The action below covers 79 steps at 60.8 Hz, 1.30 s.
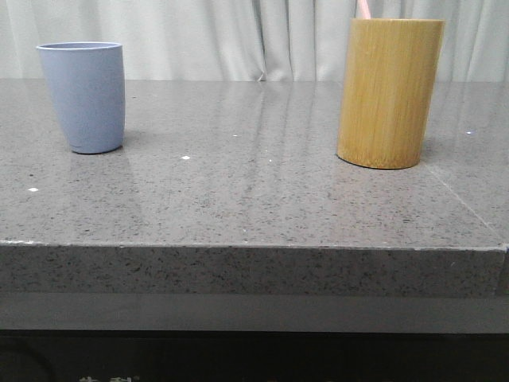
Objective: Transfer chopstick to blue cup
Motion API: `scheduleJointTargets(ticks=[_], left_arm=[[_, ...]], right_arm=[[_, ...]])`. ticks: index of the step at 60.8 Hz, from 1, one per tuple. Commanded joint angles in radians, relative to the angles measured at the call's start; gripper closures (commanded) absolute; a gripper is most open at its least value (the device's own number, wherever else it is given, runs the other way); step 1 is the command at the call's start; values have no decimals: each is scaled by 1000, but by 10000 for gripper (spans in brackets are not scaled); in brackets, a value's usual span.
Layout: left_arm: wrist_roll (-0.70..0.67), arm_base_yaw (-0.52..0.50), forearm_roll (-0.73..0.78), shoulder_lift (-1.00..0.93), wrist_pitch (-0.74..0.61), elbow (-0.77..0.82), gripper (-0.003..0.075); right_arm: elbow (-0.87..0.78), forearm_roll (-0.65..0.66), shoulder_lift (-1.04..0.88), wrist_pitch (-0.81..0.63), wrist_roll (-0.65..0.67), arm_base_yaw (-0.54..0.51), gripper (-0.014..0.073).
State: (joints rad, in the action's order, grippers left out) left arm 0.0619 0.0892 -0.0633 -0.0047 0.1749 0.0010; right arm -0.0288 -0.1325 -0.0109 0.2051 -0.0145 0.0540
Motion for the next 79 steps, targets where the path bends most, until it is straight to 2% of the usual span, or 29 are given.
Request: scheduleJointTargets(ticks=[1,37,41,47,54,59,69,73,79], left_arm=[[-8,-1,-7,-25,-85,9,739],[-8,-1,-7,-25,-103,9,739],[-8,-1,-9,-25,-147,9,739],[-8,-1,-39,-25,-307,-16,739],[-8,-1,-84,-25,-399,-83,739],[-8,-1,-84,-16,-346,-164,739],[-8,-1,-75,66,-85,-349,739],[-8,-1,-59,177,27,-456,739],[-8,-1,-38,297,73,-537,739]], right_arm=[[6,9,-21,-84,-7,-6,711],[6,9,-21,-105,-7,-6,711],[10,6,-21,-147,-7,-6,711],[56,-4,-21,-215,-7,-6,711],[141,-4,-21,-213,-7,-6,711],[216,-4,-17,-182,-7,-6,711],[375,-4,68,-47,-7,-6,711],[482,-4,162,41,-7,-6,711],[574,-4,269,112,-7,-6,711]])
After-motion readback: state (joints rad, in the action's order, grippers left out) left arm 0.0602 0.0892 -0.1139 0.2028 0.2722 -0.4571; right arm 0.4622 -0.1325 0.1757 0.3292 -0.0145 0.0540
